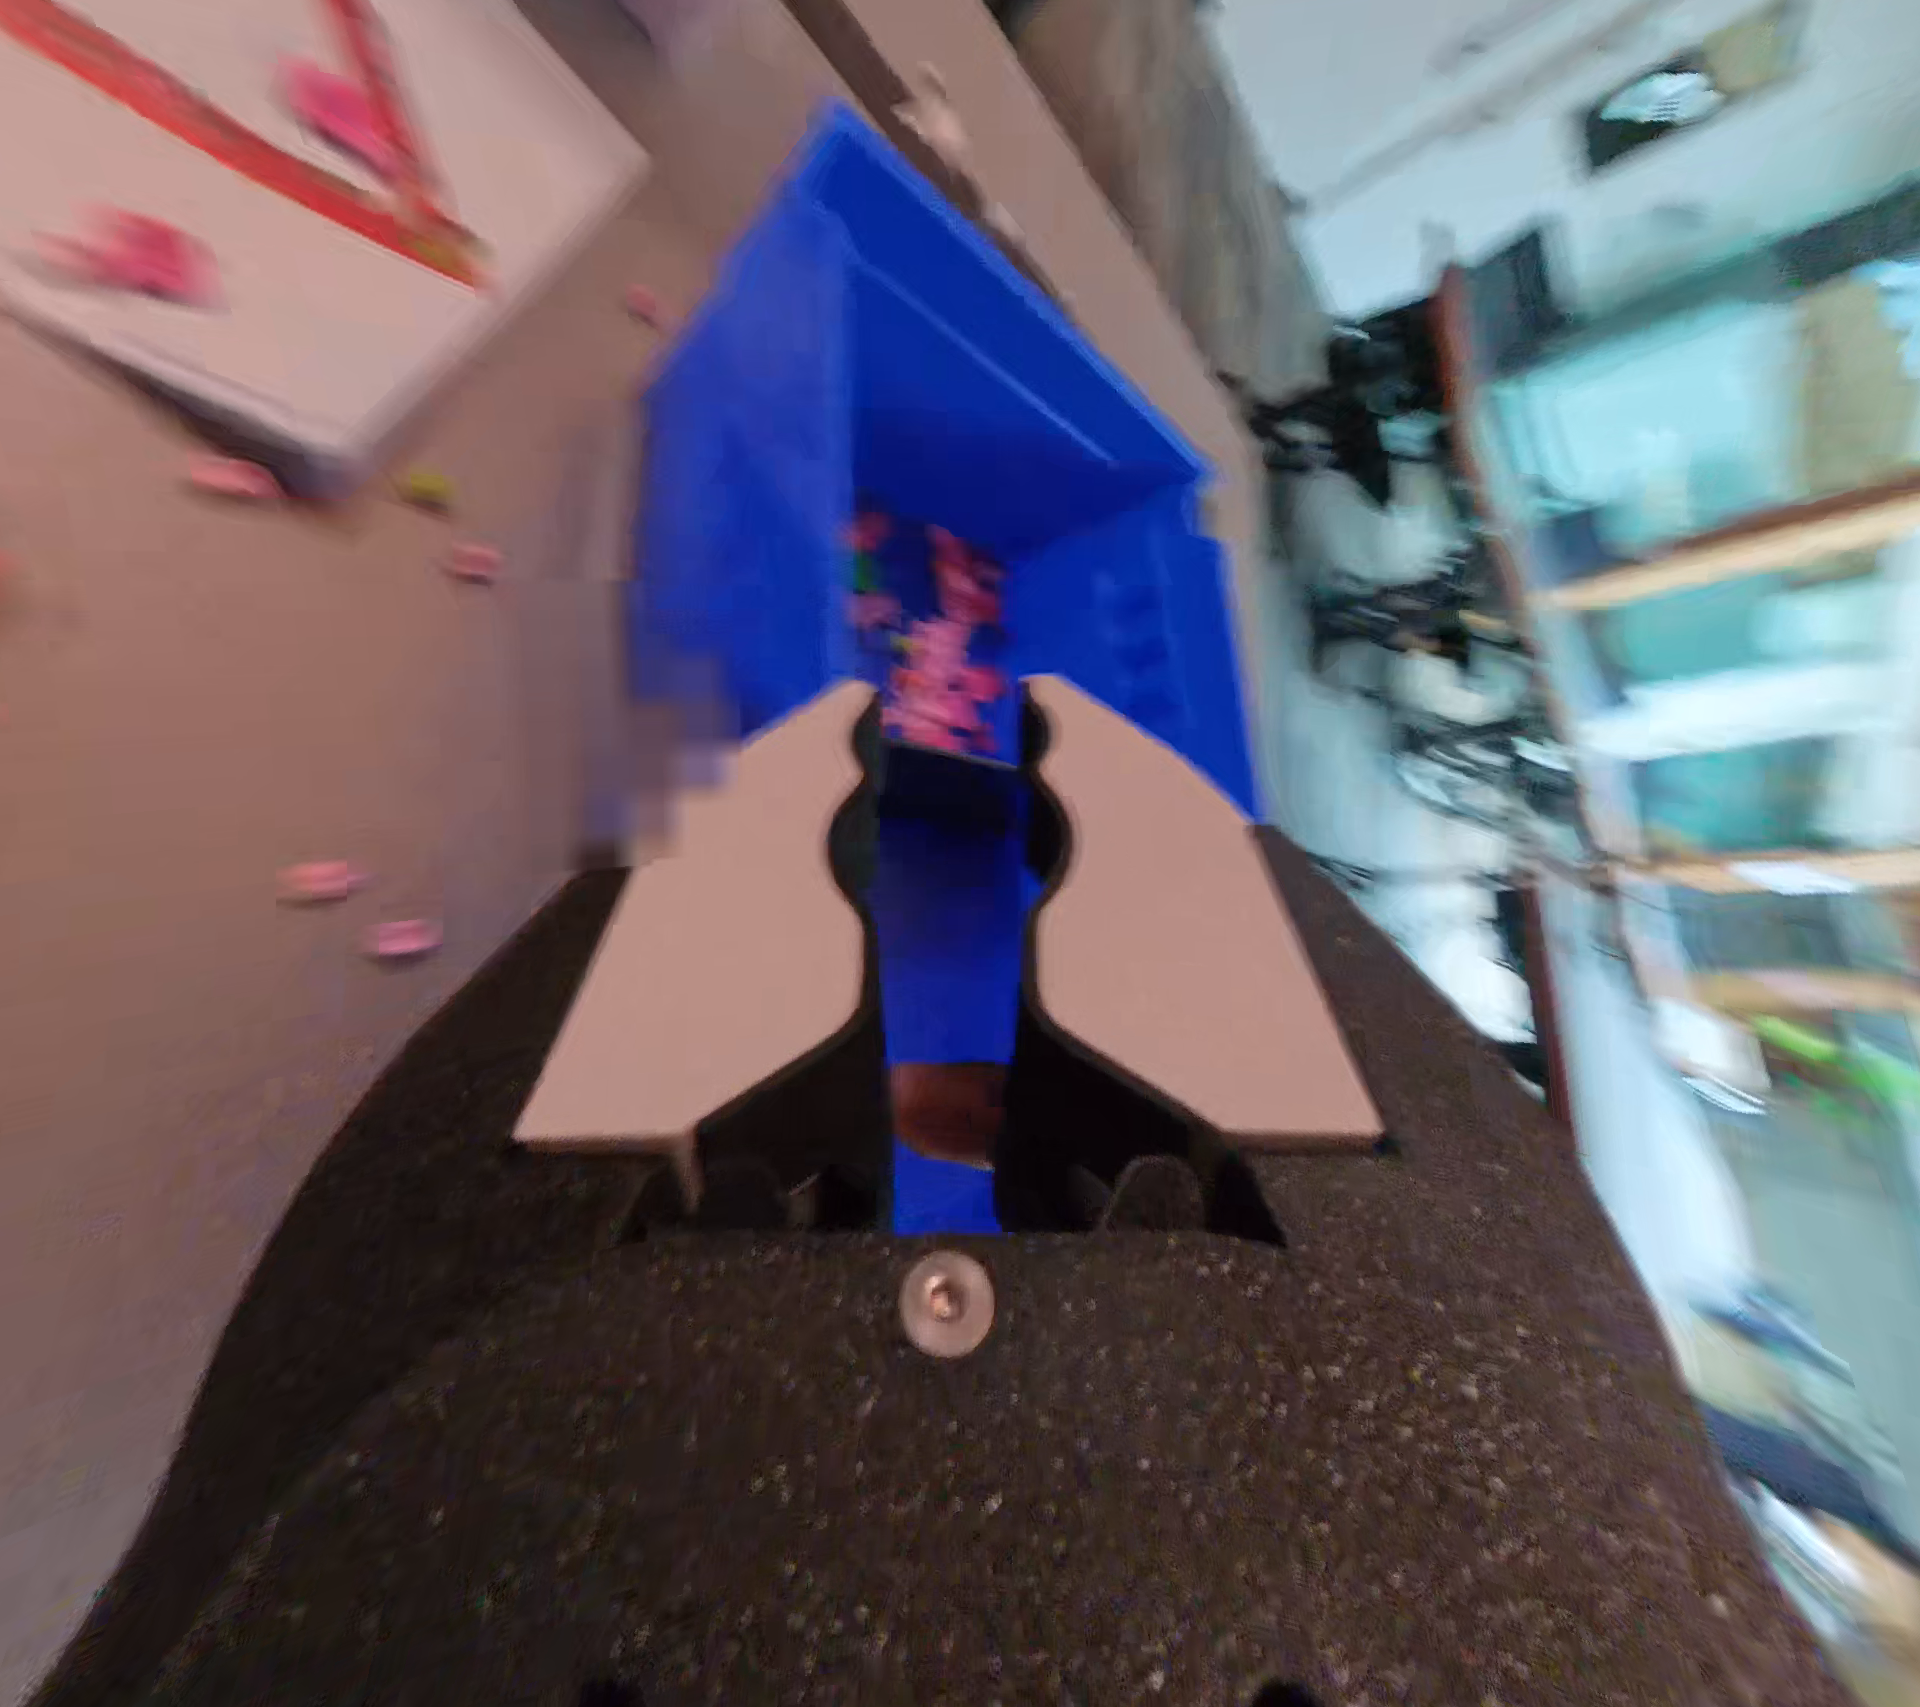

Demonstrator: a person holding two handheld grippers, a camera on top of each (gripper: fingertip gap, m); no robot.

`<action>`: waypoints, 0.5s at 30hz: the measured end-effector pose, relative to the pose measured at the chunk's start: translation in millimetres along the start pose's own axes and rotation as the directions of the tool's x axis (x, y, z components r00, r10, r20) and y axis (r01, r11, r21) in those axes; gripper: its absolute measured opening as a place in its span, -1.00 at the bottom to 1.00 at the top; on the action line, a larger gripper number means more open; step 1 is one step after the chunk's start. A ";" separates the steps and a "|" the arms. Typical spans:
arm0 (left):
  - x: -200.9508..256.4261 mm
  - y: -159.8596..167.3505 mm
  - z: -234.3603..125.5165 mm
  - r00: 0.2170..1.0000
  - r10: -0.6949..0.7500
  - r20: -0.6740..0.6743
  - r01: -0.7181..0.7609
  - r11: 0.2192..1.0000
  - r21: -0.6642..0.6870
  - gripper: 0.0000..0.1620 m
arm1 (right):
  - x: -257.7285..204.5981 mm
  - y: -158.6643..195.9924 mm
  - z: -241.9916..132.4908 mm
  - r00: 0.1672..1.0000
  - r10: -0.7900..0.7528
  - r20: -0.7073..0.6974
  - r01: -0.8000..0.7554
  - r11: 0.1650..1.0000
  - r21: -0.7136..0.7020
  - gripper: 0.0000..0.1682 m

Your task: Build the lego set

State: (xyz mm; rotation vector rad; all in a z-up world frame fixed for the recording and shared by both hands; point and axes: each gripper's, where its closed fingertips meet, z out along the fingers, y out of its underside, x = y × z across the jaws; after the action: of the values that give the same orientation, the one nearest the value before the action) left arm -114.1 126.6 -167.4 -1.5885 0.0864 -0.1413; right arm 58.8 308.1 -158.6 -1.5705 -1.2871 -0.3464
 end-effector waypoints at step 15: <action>0.4 -8.8 -10.3 0.993 -0.103 -0.064 0.106 0.994 0.036 -0.79 | -55.5 -126.2 23.4 0.825 0.298 0.480 -0.393 0.913 0.109 -0.93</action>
State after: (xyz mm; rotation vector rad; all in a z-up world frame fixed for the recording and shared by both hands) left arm -115.5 116.6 -158.4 -1.5504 0.0490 -0.2728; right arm -78.1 283.7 -144.2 -1.7238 -1.2933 0.4028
